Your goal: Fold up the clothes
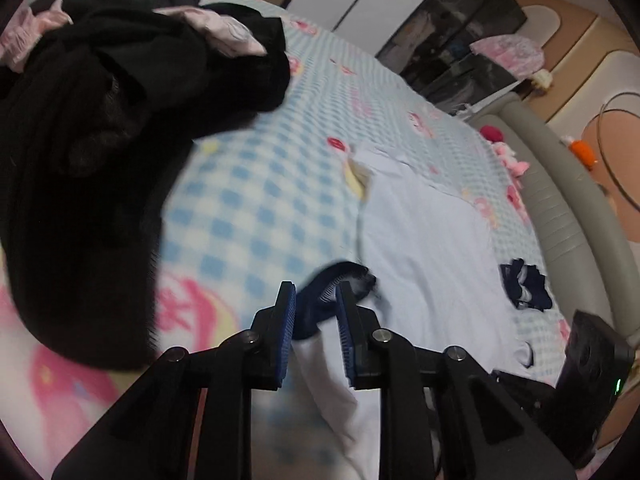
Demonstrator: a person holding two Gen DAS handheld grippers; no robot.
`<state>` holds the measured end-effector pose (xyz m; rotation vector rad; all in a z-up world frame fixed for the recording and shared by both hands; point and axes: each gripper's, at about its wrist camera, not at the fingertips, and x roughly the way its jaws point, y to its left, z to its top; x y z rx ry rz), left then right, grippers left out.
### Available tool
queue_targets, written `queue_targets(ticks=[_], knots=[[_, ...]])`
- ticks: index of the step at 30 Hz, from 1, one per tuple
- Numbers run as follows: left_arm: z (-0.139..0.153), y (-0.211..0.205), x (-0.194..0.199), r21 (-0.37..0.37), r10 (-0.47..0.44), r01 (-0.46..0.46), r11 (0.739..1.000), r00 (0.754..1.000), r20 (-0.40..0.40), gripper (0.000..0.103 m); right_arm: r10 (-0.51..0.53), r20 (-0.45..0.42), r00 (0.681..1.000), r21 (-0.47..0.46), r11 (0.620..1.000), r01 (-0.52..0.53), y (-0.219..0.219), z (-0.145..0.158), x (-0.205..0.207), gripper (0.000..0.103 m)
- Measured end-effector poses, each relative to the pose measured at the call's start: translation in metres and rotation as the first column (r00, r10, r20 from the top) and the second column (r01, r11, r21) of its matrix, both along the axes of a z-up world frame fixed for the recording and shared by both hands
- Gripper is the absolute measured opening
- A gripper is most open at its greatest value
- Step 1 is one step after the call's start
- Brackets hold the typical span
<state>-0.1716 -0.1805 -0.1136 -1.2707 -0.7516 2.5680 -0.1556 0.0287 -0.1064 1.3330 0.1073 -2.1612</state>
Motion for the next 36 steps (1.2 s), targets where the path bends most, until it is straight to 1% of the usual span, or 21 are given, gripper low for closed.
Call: queue_targets(ticks=[1, 2, 4, 7, 9, 12, 15, 17, 19, 20, 21, 24, 26, 27, 28, 29, 31, 33, 34, 35, 36], knots=[[-0.003, -0.004, -0.001, -0.006, 0.009, -0.009, 1.0, 1.0, 0.02, 0.025, 0.016, -0.007, 1.0, 0.022, 1.0, -0.016, -0.011, -0.003, 0.001, 0.044], [-0.006, -0.007, -0.001, -0.012, 0.017, -0.017, 1.0, 0.999, 0.039, 0.029, 0.002, -0.011, 1.0, 0.033, 0.999, -0.002, -0.014, -0.006, -0.001, 0.044], [-0.012, -0.004, 0.005, -0.022, -0.004, 0.005, 1.0, 0.999, 0.041, 0.034, -0.052, -0.016, 0.999, 0.048, 0.997, 0.053, -0.016, -0.011, -0.007, 0.044], [-0.02, 0.001, 0.016, -0.037, -0.038, 0.04, 0.999, 0.998, 0.042, 0.034, -0.12, -0.015, 0.993, 0.054, 0.991, 0.121, -0.015, -0.016, -0.017, 0.044], [-0.025, 0.005, 0.023, -0.047, -0.061, 0.063, 0.997, 0.997, 0.043, 0.034, -0.126, -0.013, 0.992, 0.048, 0.991, 0.127, -0.013, -0.015, -0.025, 0.044], [-0.031, 0.011, 0.031, -0.058, -0.087, 0.089, 0.994, 0.995, 0.041, 0.034, -0.101, -0.066, 0.993, 0.095, 0.99, 0.107, -0.02, -0.007, -0.036, 0.044], [-0.033, 0.008, 0.03, -0.029, -0.09, 0.09, 0.995, 0.996, 0.024, 0.034, -0.046, -0.08, 0.996, 0.075, 0.996, 0.052, -0.034, 0.001, -0.051, 0.044], [-0.035, 0.005, 0.031, -0.008, -0.085, 0.085, 0.996, 0.996, 0.013, 0.034, 0.019, -0.074, 0.997, 0.124, 0.992, -0.009, -0.052, -0.004, -0.064, 0.044], [-0.037, 0.002, 0.031, 0.013, -0.079, 0.079, 0.997, 0.997, 0.002, 0.035, 0.034, -0.074, 0.997, 0.163, 0.986, -0.021, -0.062, -0.013, -0.078, 0.043], [-0.038, 0.0, 0.032, 0.023, -0.077, 0.077, 0.997, 0.997, -0.003, 0.035, 0.037, -0.074, 0.997, 0.18, 0.983, -0.023, -0.067, -0.017, -0.085, 0.04], [-0.038, -0.001, 0.032, 0.034, -0.074, 0.074, 0.997, 0.997, -0.009, 0.035, 0.02, -0.079, 0.997, 0.184, 0.983, -0.005, -0.067, -0.019, -0.092, 0.036], [-0.041, -0.006, 0.033, 0.066, -0.065, 0.067, 0.996, 0.998, -0.025, 0.035, -0.047, -0.085, 0.995, 0.164, 0.985, 0.061, -0.057, -0.021, -0.111, 0.035], [-0.041, -0.004, 0.028, 0.072, -0.073, 0.075, 0.995, 0.997, -0.023, 0.035, -0.053, -0.098, 0.994, 0.195, 0.978, 0.072, -0.053, -0.026, -0.114, 0.03], [-0.041, -0.004, 0.025, 0.09, -0.086, 0.088, 0.992, 0.996, -0.026, 0.036, -0.05, -0.096, 0.994, 0.202, 0.977, 0.069, -0.05, -0.029, -0.115, 0.029], [-0.042, -0.002, 0.019, 0.113, -0.102, 0.105, 0.988, 0.994, -0.028, 0.042, -0.054, -0.091, 0.994, 0.195, 0.978, 0.071, -0.048, -0.031, -0.116, 0.029], [-0.044, 0.0, 0.013, 0.129, -0.114, 0.116, 0.985, 0.993, -0.02, 0.044, -0.062, -0.086, 0.994, 0.185, 0.98, 0.077, -0.045, -0.033, -0.116, 0.029], [-0.047, 0.005, 0.0, 0.152, -0.14, 0.139, 0.978, 0.99, -0.002, 0.044, -0.076, -0.079, 0.994, 0.156, 0.984, 0.088, -0.041, -0.034, -0.116, 0.03], [-0.055, 0.014, -0.016, 0.132, -0.152, 0.143, 0.981, 0.986, 0.061, 0.04, -0.084, -0.079, 0.993, 0.111, 0.99, 0.092, -0.039, -0.031, -0.114, 0.03], [-0.057, 0.018, -0.02, 0.115, -0.156, 0.147, 0.982, 0.985, 0.071, 0.021, -0.083, -0.081, 0.993, 0.088, 0.992, 0.09, -0.038, -0.028, -0.112, 0.03], [-0.05, 0.018, -0.015, 0.098, -0.137, 0.131, 0.987, 0.989, 0.053, 0.007, -0.083, -0.082, 0.993, 0.065, 0.994, 0.088, -0.037, -0.025, -0.109, 0.03], [-0.044, 0.017, -0.01, 0.081, -0.116, 0.113, 0.99, 0.993, 0.032, 0.005, -0.085, -0.088, 0.992, 0.05, 0.995, 0.09, -0.036, -0.021, -0.106, 0.031]])
